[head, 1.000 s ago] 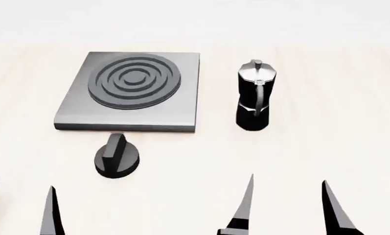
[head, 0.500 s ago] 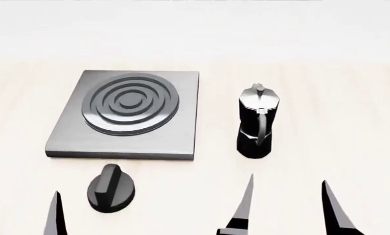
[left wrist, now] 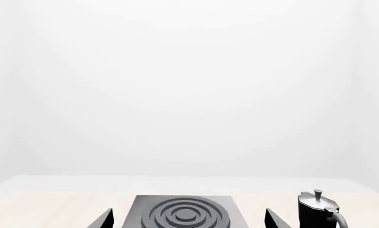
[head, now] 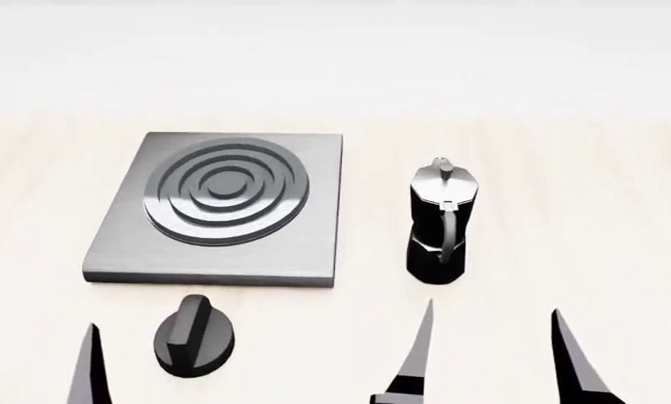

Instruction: Turn on the stove.

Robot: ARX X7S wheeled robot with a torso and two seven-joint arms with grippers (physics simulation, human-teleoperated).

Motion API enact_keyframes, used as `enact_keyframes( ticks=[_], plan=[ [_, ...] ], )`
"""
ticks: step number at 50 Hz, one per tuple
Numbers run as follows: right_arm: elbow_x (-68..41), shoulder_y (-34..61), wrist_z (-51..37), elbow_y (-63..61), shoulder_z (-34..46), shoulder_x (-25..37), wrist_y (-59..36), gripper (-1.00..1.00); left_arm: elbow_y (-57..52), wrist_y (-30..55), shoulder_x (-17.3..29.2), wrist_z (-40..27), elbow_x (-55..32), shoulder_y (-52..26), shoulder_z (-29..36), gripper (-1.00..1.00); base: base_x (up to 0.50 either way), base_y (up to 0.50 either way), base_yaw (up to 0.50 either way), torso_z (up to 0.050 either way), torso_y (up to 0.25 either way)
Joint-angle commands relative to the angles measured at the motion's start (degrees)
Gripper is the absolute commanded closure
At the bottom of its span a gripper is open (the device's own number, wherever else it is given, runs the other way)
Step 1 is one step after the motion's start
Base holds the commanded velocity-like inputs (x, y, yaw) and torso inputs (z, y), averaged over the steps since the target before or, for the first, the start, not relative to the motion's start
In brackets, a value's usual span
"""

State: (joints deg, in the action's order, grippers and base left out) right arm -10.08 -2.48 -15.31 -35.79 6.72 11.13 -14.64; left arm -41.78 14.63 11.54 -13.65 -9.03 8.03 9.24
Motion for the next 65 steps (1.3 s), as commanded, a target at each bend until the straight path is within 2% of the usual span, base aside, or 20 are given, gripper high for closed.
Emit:
enact_keyframes(
  ticks=[1, 12, 47, 50, 51, 54, 55, 56, 61, 65],
  plan=[
    [0.79, -0.80, 1.12, -2.01, -0.89, -0.50, -0.54, -1.00, -1.14, 0.89, -0.65, 0.79, -0.53, 0.14, -1.95, -1.00, 0.00, 0.00, 0.00, 0.046, 0.018],
    [0.37, -0.69, 0.79, -1.42, -0.68, -0.12, -0.10, -1.00, -0.37, 0.67, 0.04, 0.09, 0.90, -0.13, -0.94, -1.00, 0.00, 0.00, 0.00, 0.047, 0.004],
    [-0.89, -0.63, -0.92, -2.73, 0.39, 1.53, -0.60, -1.00, -2.47, 2.02, 2.21, -1.13, -1.04, -0.69, 1.84, -1.00, 0.00, 0.00, 0.00, 0.048, -0.101],
    [-1.14, -0.67, -1.18, -2.75, 0.19, 1.76, -0.43, -1.00, -3.28, 6.66, 1.74, -1.60, -3.22, -3.64, 1.73, -1.00, 0.00, 0.00, 0.00, 0.016, -0.031],
    [-1.15, -0.67, -1.29, -2.77, 0.28, 1.81, -0.50, -1.00, -4.29, 9.48, 1.77, -0.09, -7.41, -5.59, 1.26, -1.00, 0.00, 0.00, 0.00, 0.000, 0.000],
    [-1.29, -0.65, -1.53, -2.93, 0.29, 2.02, -0.48, -1.00, -4.15, 13.58, 1.54, -1.09, -8.08, -9.80, 0.84, -1.00, 0.00, 0.00, 0.00, 0.000, 0.000],
    [-1.48, -0.75, -1.61, -3.15, 0.11, 2.13, -0.42, -1.00, -2.26, 19.03, 0.83, -1.12, -11.77, -13.88, -0.40, -1.00, 0.00, 0.00, 0.00, 0.000, 0.000],
    [-1.61, -0.77, -1.70, -3.17, 0.06, 2.16, -0.43, -1.00, -0.96, 20.34, 0.67, -1.45, -11.99, -15.11, -0.48, -1.00, 0.00, 0.00, 0.00, 0.000, 0.000],
    [-2.35, -0.92, -1.92, -3.52, -0.35, 2.58, -0.23, -1.00, 4.62, 23.31, 0.47, -0.98, -12.87, -21.05, -0.30, -1.00, 0.00, 0.00, 0.00, 0.000, 0.000],
    [-2.94, -1.25, -2.33, -4.61, -0.75, 2.93, -0.47, -1.00, 11.49, 22.42, -0.55, -0.60, -12.86, -24.94, -1.20, -1.00, 0.00, 0.00, 0.00, 0.000, 0.000]
  ],
)
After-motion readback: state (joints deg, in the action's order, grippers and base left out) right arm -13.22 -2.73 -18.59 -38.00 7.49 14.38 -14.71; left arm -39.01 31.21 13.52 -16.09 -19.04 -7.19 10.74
